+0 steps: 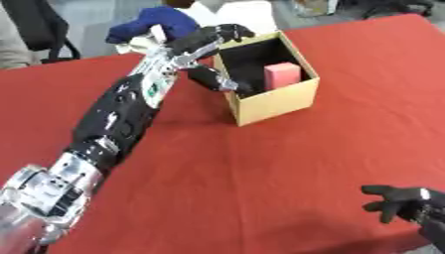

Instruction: Pick up objects on the table and place them in the box.

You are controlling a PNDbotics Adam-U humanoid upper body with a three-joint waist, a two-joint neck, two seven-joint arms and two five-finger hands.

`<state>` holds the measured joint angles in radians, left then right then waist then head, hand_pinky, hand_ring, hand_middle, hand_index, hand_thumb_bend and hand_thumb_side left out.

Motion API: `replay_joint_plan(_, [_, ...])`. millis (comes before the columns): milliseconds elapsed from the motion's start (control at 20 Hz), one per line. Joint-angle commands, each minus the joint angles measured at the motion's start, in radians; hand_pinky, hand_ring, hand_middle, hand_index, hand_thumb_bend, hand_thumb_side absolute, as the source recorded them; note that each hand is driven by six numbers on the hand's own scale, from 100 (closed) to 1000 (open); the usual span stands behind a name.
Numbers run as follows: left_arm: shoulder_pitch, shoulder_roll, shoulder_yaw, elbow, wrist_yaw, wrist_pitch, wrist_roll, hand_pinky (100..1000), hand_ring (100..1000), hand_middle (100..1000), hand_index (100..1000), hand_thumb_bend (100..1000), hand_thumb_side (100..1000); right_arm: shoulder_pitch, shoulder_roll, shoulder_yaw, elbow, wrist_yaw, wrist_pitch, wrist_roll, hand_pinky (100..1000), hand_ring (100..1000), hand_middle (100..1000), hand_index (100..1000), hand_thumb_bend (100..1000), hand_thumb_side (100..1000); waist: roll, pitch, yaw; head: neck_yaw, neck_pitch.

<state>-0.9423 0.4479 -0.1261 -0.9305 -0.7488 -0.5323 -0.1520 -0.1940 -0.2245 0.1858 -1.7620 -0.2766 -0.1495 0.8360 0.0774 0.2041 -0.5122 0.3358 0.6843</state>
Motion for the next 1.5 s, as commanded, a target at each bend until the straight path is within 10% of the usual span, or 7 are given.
replay_joint_plan(50, [-0.013,0.014,0.003,-0.012,0.004,-0.002,0.006,1000,845,888,961,654,736,-0.008,-0.007,-0.001,-0.019,-0.001,-0.004,0.003,851,949,586,825,100,554,-0.009,-0.013,0.001,-0.004,-0.007])
replay_joint_plan(450, [0.063,0.039,-0.003,-0.142,0.209,0.037,-0.068,1000,824,870,955,467,738,0.006,-0.004,-0.012,-0.015,0.003,-0.006,-0.006,851,949,586,825,100,554,-0.02,-0.021,0.041,-0.028,0.003])
replay_joint_plan(1000, [0.403,0.134,0.061,-0.735,0.769,0.286,-0.26,1000,778,812,921,298,717,0.018,-0.004,-0.032,-0.013,0.014,0.0,-0.026,851,948,586,825,100,554,-0.024,-0.024,0.16,-0.077,0.023])
replay_joint_plan(1500, [0.692,0.023,0.138,-0.991,0.898,0.397,-0.312,1000,756,786,903,171,829,0.028,-0.006,-0.045,-0.013,0.019,-0.002,-0.039,851,948,585,824,100,554,-0.033,-0.023,0.218,-0.096,0.037])
